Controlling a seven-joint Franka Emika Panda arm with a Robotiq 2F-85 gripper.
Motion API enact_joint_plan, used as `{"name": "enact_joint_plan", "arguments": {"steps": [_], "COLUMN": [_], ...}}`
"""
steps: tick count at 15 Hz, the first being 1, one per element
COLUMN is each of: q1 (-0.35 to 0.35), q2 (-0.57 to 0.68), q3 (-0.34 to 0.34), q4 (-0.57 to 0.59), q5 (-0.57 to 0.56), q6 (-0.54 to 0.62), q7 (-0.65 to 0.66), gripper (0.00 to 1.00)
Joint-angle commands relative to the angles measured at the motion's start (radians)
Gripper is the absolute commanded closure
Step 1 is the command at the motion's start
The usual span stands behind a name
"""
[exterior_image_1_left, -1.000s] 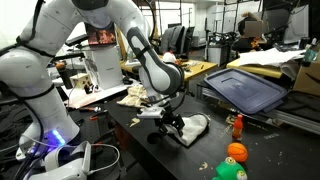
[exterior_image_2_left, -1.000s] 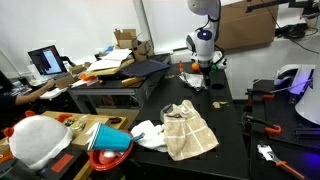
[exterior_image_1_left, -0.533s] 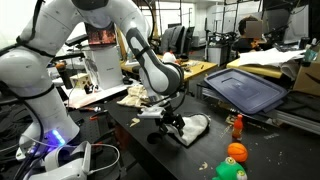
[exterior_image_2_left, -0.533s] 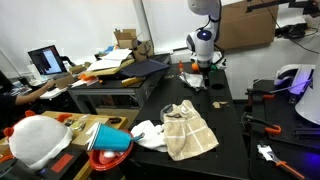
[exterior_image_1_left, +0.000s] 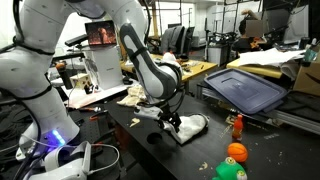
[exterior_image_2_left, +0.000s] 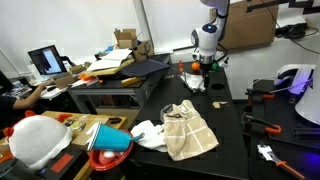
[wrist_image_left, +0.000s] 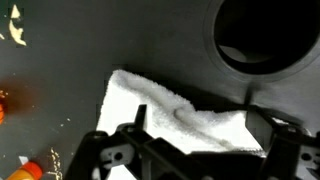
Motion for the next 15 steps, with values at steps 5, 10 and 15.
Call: {"name": "enact_joint_plan", "arguments": {"steps": [5,10,15], "q1": [-0.550,-0.786,-0.819], "q2": [-0.190,-0.182,-0.161], "q3": [0.417,0.690,0.748], "q4": [-0.161,-0.165,-0.155], "q5": [-0.010,-0.008,-0.008], "q6": [0.001,0.001,0.001], "q7": [-0.227,-0.169,-0.131], "gripper": [0.00,0.00,0.00]}}
